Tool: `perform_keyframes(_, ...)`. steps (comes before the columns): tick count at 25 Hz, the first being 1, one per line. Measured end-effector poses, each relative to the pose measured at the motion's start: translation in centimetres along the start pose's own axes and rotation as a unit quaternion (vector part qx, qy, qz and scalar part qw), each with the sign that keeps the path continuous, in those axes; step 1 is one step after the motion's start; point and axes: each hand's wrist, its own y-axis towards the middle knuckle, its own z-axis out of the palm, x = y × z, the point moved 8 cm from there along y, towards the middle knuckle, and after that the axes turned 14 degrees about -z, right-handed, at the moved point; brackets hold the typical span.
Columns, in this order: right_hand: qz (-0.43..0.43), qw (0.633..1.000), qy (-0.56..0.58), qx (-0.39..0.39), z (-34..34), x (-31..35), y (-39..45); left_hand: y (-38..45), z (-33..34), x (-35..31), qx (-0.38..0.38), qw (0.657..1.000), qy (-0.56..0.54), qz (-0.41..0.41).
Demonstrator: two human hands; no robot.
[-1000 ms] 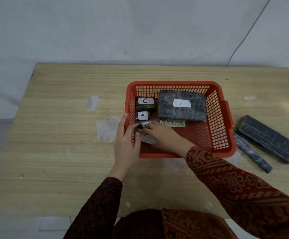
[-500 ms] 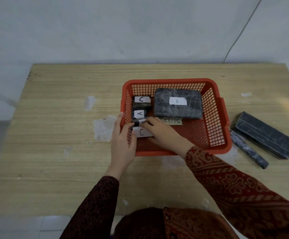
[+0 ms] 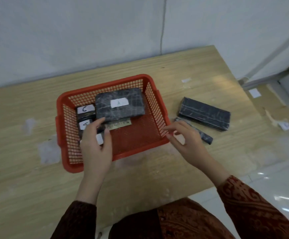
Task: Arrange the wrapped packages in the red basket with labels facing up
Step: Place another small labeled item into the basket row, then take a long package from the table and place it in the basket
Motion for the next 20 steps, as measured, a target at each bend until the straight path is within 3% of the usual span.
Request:
perform_keyframes(3,0.099,0.991,-0.062,-0.061,-5.1,-6.3,-3.8,-3.3,8.2,-7.7,0.151,0.982,-0.006,0.113)
perform_keyframes(6,0.184,0.973,-0.136,-0.004,-6.3,-12.1,-7.2,-6.9,17.6,-11.9,0.266,0.932,0.101,0.223)
perform_keyframes(9,0.185,0.967,-0.156,0.077,-5.2,-14.8,-8.9,-7.6,25.2,-11.3,0.276,0.879,0.297,0.252)
perform_keyframes(11,0.171,0.969,-0.154,0.086,-4.8,-15.3,-8.9,-6.8,28.1,-9.2,0.276,0.833,0.422,0.228)
perform_keyframes(13,0.188,0.972,-0.126,0.063,-5.2,-16.0,-8.7,-6.3,29.2,-8.1,0.258,0.806,0.481,0.230)
perform_keyframes(16,0.205,0.977,-0.056,0.032,-6.7,-16.1,-8.4,-6.2,29.3,-8.1,0.228,0.813,0.479,0.240)
perform_keyframes(20,0.202,0.978,0.049,-0.018,-10.8,-15.4,-7.7,-5.4,26.5,-10.5,0.267,0.890,0.319,0.187)
